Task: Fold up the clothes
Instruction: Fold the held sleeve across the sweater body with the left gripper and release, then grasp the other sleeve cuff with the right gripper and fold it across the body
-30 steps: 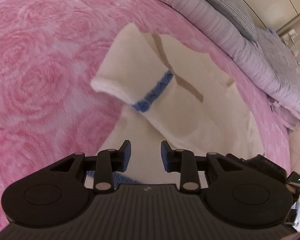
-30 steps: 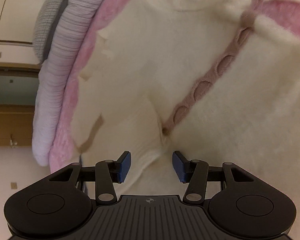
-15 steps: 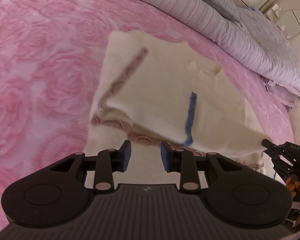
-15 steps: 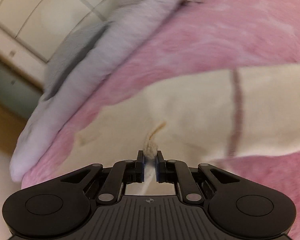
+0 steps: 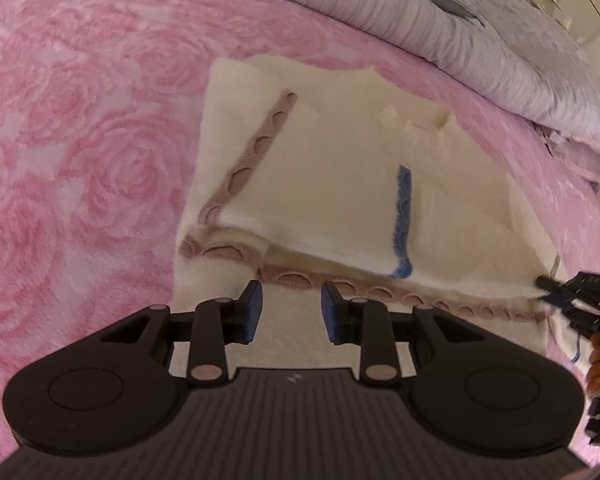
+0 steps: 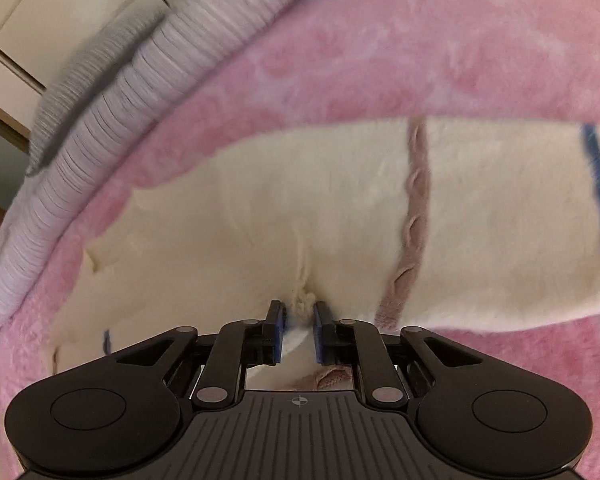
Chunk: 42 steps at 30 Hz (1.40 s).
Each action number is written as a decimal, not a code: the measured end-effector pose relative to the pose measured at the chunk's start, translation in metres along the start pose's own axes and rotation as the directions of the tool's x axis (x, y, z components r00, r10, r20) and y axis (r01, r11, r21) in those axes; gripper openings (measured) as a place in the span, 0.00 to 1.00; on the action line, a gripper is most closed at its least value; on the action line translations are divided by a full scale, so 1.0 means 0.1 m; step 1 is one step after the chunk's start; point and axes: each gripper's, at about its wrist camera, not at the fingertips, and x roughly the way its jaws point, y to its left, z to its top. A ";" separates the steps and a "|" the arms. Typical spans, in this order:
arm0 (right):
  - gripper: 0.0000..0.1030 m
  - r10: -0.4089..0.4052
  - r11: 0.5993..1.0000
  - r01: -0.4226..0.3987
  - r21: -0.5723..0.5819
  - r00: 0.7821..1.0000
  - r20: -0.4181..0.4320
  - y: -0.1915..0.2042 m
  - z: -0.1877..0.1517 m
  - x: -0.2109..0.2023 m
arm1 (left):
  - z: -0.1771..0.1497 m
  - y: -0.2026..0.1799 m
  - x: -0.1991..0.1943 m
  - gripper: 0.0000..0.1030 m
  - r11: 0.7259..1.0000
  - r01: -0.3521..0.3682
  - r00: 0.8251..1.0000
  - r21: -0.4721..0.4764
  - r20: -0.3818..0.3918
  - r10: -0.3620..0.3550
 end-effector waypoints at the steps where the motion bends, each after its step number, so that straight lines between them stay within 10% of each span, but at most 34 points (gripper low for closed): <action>1: 0.15 -0.029 0.999 0.029 -0.027 0.999 0.028 0.03 -0.02 -0.07 | -0.01 -0.03 0.01 0.25 1.000 -0.001 1.000 0.015 -0.003 0.001; 6: 0.26 -0.119 0.993 0.118 -0.020 0.993 -0.011 -0.28 -0.11 -0.24 | -0.07 -0.23 0.15 0.25 0.999 0.010 0.997 0.053 -0.074 -0.006; 10: 0.26 -0.042 0.963 0.054 0.266 0.998 -0.048 -1.08 -0.24 -0.50 | -0.21 -0.43 0.25 0.25 0.995 -0.006 0.990 0.103 -0.139 0.020; 18: 0.43 -0.146 0.725 -0.021 0.688 0.972 0.184 -2.59 -0.31 -1.42 | -0.34 -0.83 0.23 0.25 0.988 0.023 0.985 0.153 -0.171 0.003; 22: 0.44 -0.160 0.526 -0.189 0.829 0.935 0.316 -3.17 -0.42 -1.57 | -0.35 -1.02 0.25 0.25 0.986 0.044 0.986 0.162 -0.167 -0.016; 26: 0.36 -0.178 0.408 -0.269 0.872 0.914 0.365 -3.40 -0.52 -1.46 | -0.35 -1.12 0.21 0.25 0.985 0.055 0.987 0.161 -0.158 -0.029; 28: 0.04 -0.257 0.492 -0.144 0.859 0.918 0.301 -3.28 -0.39 -1.48 | -0.34 -1.12 0.17 0.25 0.987 0.055 0.988 0.149 -0.153 -0.032; 31: 0.04 -0.344 0.779 0.079 0.622 0.883 0.319 -2.60 -0.02 -1.59 | -0.34 -1.05 0.09 0.25 0.991 0.043 0.989 0.126 -0.144 -0.025; 34: 0.04 -0.196 0.978 0.145 0.148 0.878 0.436 -1.49 0.15 -1.65 | -0.38 -0.91 -0.04 0.25 0.995 0.026 0.992 0.091 -0.128 -0.014; 39: 0.09 0.150 0.898 -0.037 -0.438 0.963 0.226 0.10 -0.40 -1.39 | -0.52 -0.62 -0.23 0.25 1.000 -0.008 0.991 -0.004 -0.132 0.007; 41: 0.54 0.098 0.819 -0.060 -0.571 0.994 0.037 0.44 -0.74 -1.10 | -0.57 -0.52 -0.29 0.25 0.999 -0.014 0.990 -0.047 -0.142 0.008; 42: 0.59 0.063 0.782 -0.075 -0.618 0.997 -0.042 0.53 -0.89 -0.98 | -0.60 -0.48 -0.30 0.25 0.998 -0.011 0.989 -0.066 -0.146 0.001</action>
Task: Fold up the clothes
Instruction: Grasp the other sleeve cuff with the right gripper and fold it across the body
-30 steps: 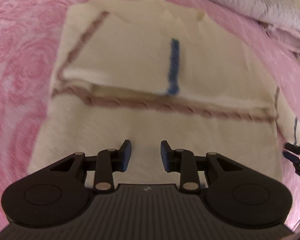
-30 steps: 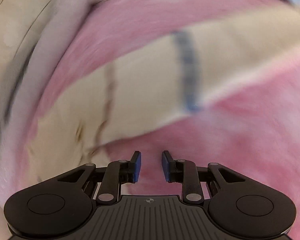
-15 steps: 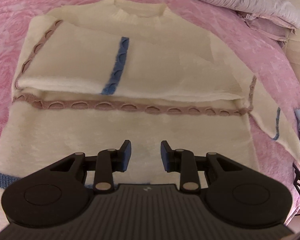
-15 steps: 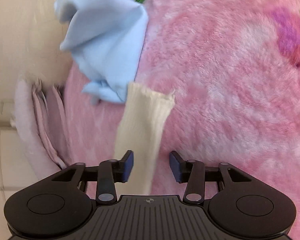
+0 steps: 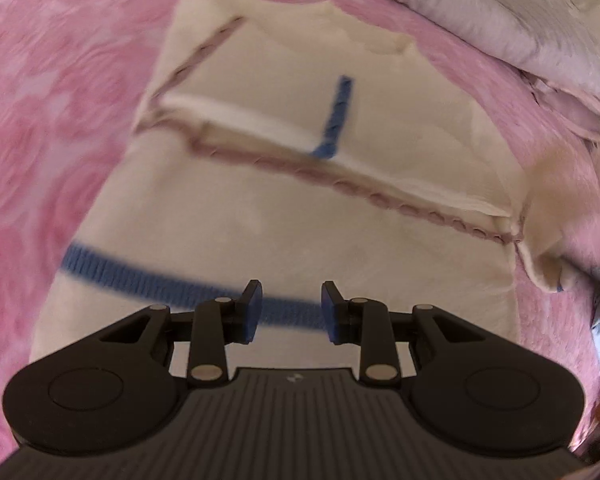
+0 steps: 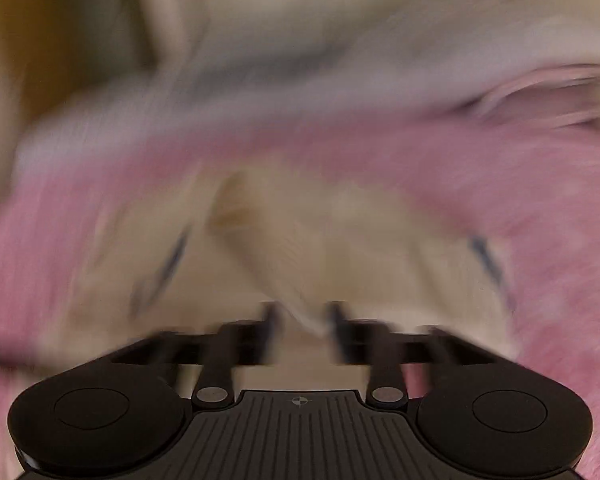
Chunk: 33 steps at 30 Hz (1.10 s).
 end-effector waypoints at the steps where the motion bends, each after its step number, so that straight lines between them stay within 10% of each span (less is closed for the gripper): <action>1: 0.60 0.014 0.999 -0.017 -0.041 0.998 -0.063 0.10 -0.10 0.09 | -0.03 0.03 -0.01 0.25 1.000 0.010 1.000 -0.016 -0.004 -0.010; 8: 0.60 -0.018 0.989 0.060 0.139 0.959 -0.284 -0.39 -0.49 0.21 | -0.14 -0.05 0.22 0.26 0.980 0.154 0.987 -0.129 -0.036 -0.159; 16: 0.60 -0.018 0.825 0.160 0.543 0.966 -0.257 -1.23 -0.57 0.01 | 0.05 -0.30 0.85 0.31 0.868 0.332 0.933 -0.369 -0.008 -0.360; 22: 0.60 -0.018 0.815 0.171 0.554 0.963 -0.269 -1.29 -0.67 -0.08 | 0.10 -0.28 1.10 0.30 0.792 0.370 0.912 -0.485 0.030 -0.408; 24: 0.60 -0.021 0.813 0.180 0.554 0.960 -0.280 -1.33 -0.71 -0.12 | 0.18 -0.37 1.10 0.04 0.802 0.407 0.898 -0.438 0.034 -0.438; 29: 0.60 -0.030 0.805 0.182 0.564 0.963 -0.268 -1.40 -0.65 -0.13 | 0.70 -0.67 0.48 0.04 0.879 0.474 0.873 -0.051 0.157 -0.462; 33: 0.60 -0.049 0.798 0.188 0.572 0.967 -0.250 -1.44 -0.57 -0.16 | 1.10 -0.57 -0.21 0.04 0.915 0.315 0.860 0.252 0.332 -0.388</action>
